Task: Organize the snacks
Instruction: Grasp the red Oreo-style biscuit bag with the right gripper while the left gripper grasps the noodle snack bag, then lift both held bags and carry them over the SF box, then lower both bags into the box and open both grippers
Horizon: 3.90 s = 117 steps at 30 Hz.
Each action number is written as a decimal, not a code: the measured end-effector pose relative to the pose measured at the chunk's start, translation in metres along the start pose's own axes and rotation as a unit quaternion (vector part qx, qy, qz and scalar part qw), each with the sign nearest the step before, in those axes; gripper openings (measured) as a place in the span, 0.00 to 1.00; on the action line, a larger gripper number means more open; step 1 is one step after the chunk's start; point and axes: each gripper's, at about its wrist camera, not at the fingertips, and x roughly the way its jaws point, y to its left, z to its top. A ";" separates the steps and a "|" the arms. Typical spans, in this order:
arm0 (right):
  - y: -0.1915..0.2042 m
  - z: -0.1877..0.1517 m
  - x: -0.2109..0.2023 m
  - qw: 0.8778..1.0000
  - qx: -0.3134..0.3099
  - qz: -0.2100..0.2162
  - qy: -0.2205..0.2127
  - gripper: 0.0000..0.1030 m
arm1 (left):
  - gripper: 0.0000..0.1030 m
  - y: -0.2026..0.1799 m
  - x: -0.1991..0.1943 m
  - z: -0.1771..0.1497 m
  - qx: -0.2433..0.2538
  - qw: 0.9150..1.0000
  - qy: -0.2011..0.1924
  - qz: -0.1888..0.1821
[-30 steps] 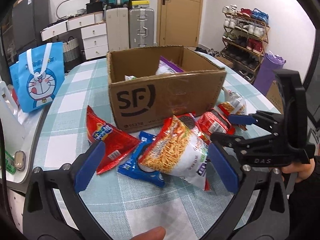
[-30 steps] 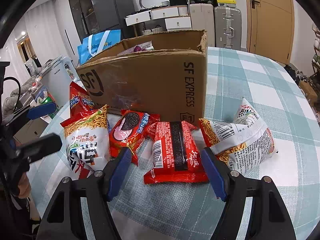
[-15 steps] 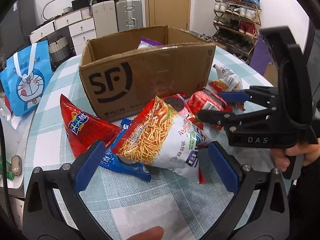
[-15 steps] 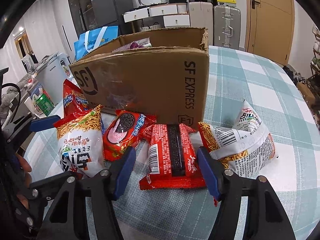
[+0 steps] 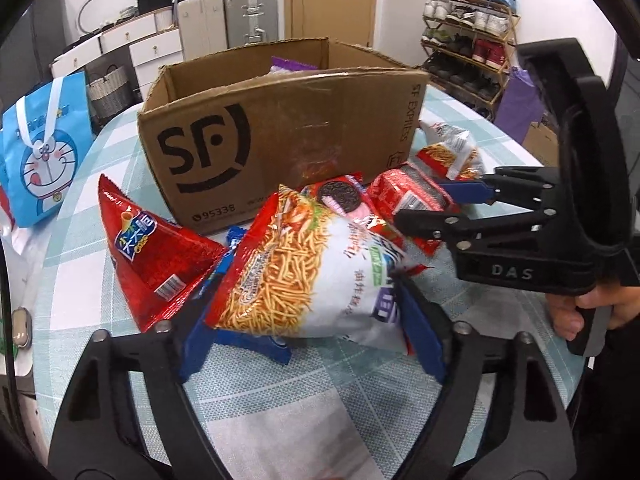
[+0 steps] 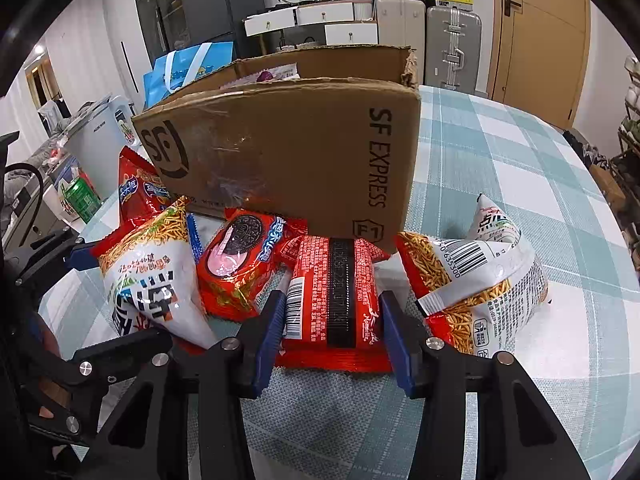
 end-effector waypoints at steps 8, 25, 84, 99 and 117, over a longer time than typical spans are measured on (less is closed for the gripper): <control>0.000 -0.003 -0.006 1.000 -0.003 0.001 -0.007 0.46 | 0.68 0.003 -0.004 0.000 -0.004 1.000 -0.016 0.001; -0.003 0.001 -0.038 0.998 0.006 0.042 -0.047 0.46 | 0.59 0.013 -0.033 0.000 -0.032 0.997 -0.063 -0.009; 0.013 0.020 -0.121 0.984 0.006 0.062 -0.167 0.46 | 0.59 0.047 -0.131 0.024 -0.126 0.976 -0.176 0.035; -0.003 0.061 -0.108 0.982 0.042 0.075 -0.169 0.46 | 0.59 0.054 -0.115 0.076 -0.127 0.975 -0.175 0.056; -0.009 0.102 -0.048 0.984 0.095 0.051 -0.141 0.46 | 0.60 0.057 -0.039 0.123 -0.121 0.978 -0.144 0.093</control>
